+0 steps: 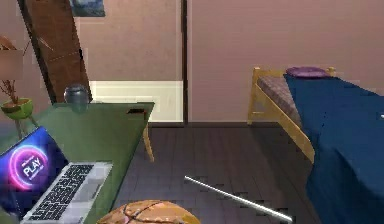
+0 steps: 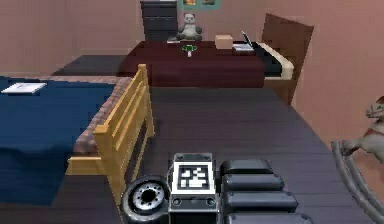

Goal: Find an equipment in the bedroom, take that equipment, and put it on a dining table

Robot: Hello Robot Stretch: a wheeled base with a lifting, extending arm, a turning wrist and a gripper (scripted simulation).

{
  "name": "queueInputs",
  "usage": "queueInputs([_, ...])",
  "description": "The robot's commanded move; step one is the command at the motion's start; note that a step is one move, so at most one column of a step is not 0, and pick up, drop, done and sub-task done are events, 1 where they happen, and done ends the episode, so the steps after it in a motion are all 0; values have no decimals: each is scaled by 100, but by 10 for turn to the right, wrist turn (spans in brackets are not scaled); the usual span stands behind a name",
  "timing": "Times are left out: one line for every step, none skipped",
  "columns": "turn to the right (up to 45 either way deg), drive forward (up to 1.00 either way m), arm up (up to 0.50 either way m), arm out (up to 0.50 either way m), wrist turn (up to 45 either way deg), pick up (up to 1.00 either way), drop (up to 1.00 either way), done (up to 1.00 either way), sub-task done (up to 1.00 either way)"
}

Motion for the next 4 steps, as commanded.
queueInputs([0,95,0,0,0,0,0,0,0])
queueInputs([450,0,0,0,0,0,0,0,0])
queueInputs([420,0,0,0,0,0,0,0,0])
queueInputs([-450,0,0,0,0,0,0,0,0])
